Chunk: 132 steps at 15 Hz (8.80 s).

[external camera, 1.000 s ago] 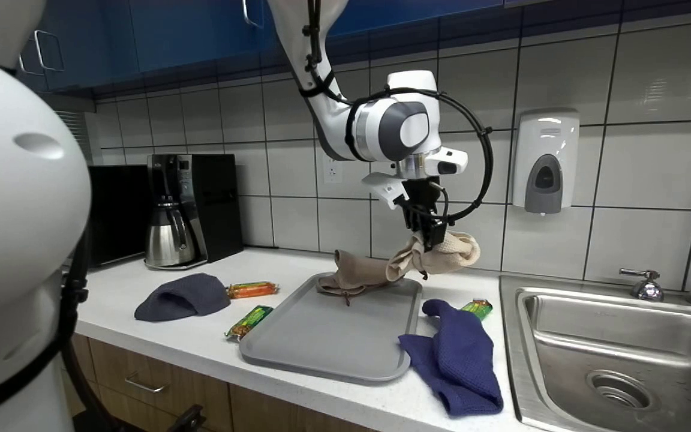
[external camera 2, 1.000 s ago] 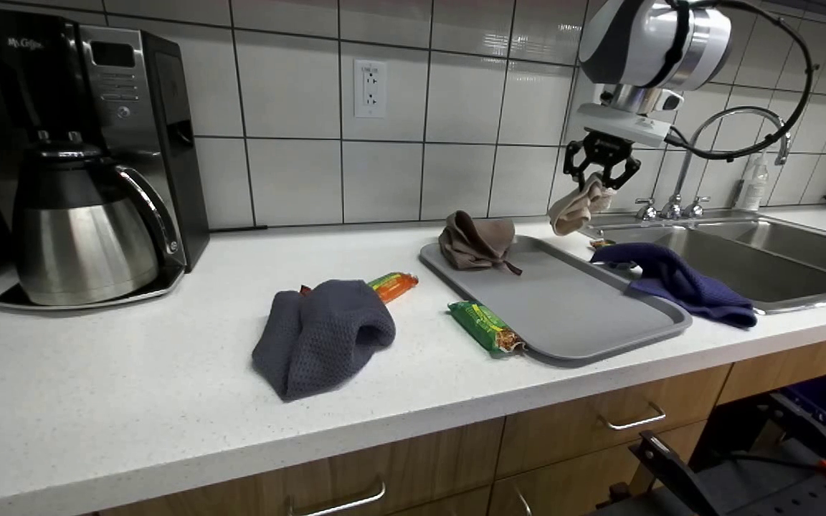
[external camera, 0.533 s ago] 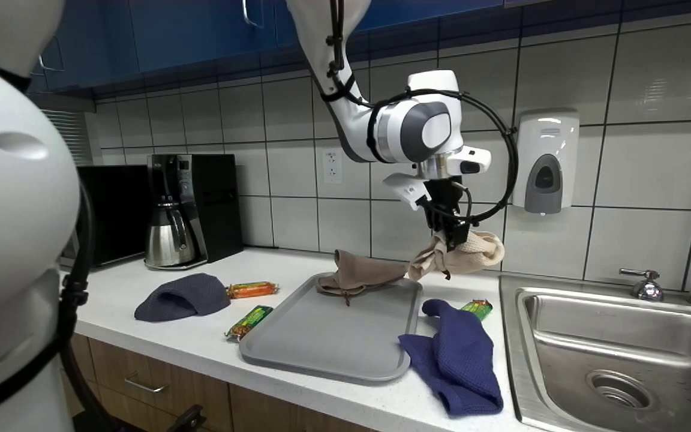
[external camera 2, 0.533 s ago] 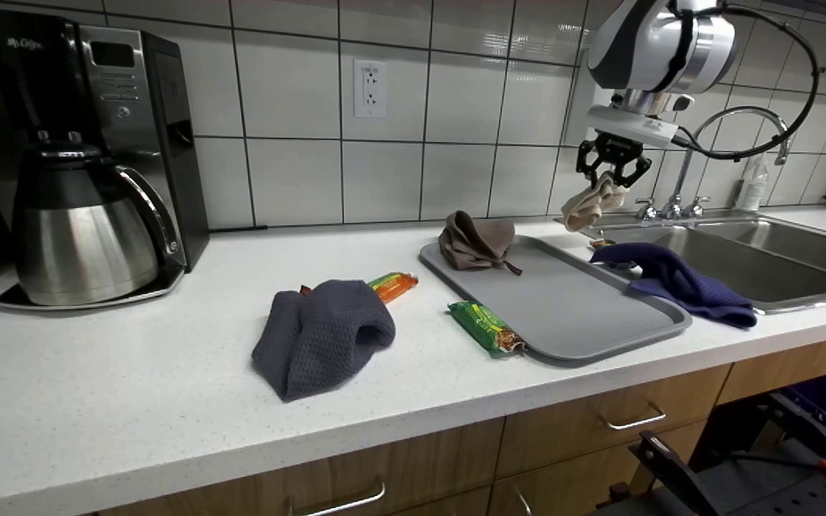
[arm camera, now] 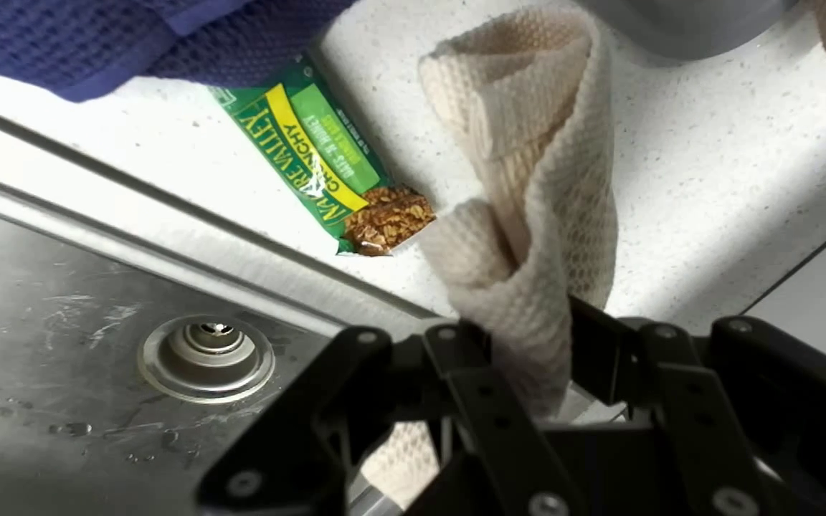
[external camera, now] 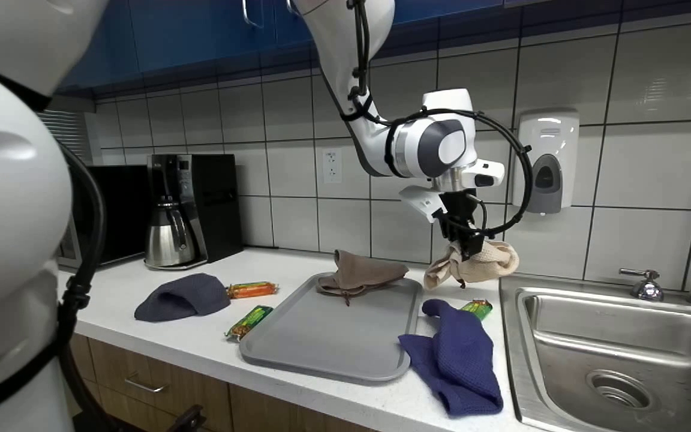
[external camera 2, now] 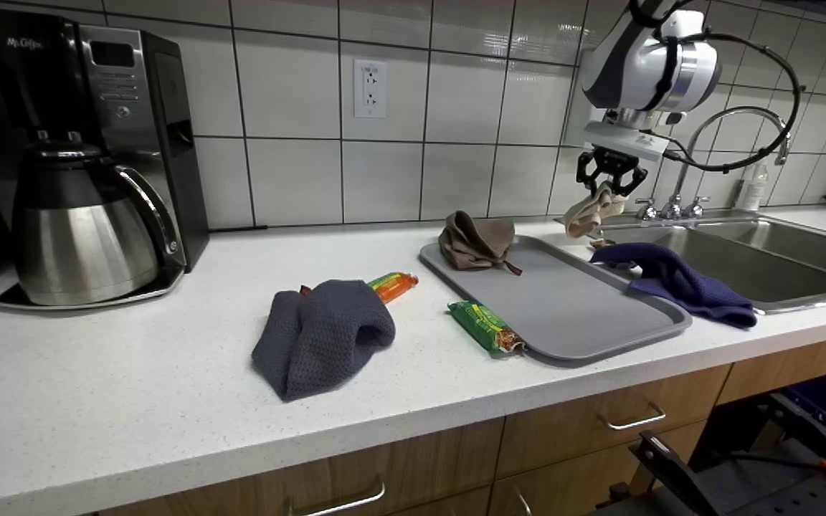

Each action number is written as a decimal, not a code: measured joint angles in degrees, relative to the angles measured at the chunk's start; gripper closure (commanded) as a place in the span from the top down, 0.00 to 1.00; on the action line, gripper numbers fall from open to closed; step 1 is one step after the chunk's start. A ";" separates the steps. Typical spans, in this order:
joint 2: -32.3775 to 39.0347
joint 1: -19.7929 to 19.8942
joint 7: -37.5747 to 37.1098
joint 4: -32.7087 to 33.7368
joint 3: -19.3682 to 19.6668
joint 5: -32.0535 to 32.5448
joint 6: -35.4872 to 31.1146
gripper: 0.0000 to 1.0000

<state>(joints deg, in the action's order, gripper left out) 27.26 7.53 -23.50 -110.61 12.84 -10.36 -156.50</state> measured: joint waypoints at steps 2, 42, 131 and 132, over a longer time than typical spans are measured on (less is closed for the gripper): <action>2.12 0.02 -0.03 1.93 -0.04 -0.59 0.00 0.05; 7.68 -3.45 -4.01 8.73 -0.86 -4.60 0.92 1.00; 11.30 -11.34 1.37 10.15 -9.63 -2.95 11.78 0.66; 11.30 -11.34 1.37 10.09 -9.60 -2.95 11.84 0.56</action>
<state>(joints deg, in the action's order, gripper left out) 38.56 -3.81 -22.12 -100.52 3.24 -13.31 -144.65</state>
